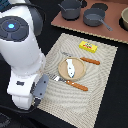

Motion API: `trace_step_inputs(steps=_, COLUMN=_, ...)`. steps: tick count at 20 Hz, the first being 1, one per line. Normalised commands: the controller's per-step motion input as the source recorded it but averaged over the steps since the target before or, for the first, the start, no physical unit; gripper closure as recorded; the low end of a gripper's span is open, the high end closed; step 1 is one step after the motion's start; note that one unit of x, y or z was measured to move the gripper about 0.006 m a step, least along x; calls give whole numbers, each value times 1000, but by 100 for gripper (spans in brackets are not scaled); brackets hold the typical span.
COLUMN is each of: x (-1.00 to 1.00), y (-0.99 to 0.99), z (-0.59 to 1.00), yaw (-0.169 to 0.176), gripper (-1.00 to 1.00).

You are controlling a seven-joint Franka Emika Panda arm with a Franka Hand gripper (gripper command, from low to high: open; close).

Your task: Interact with the objects in diverse but meaningful ways.

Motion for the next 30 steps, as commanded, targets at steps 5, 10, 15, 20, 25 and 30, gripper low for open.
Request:
trace_step_inputs(steps=5, x=0, y=6, z=350, yaw=111, gripper=100)
trace_step_inputs(steps=10, x=269, y=33, z=987, yaw=77, gripper=100)
trace_step_inputs(steps=15, x=937, y=13, z=965, yaw=25, gripper=100)
trace_step_inputs(steps=20, x=1000, y=0, z=667, yaw=0, gripper=100)
trace_step_inputs(steps=25, x=1000, y=0, z=291, yaw=-3, gripper=100)
trace_step_inputs(steps=30, x=959, y=20, z=-130, yaw=-31, gripper=100)
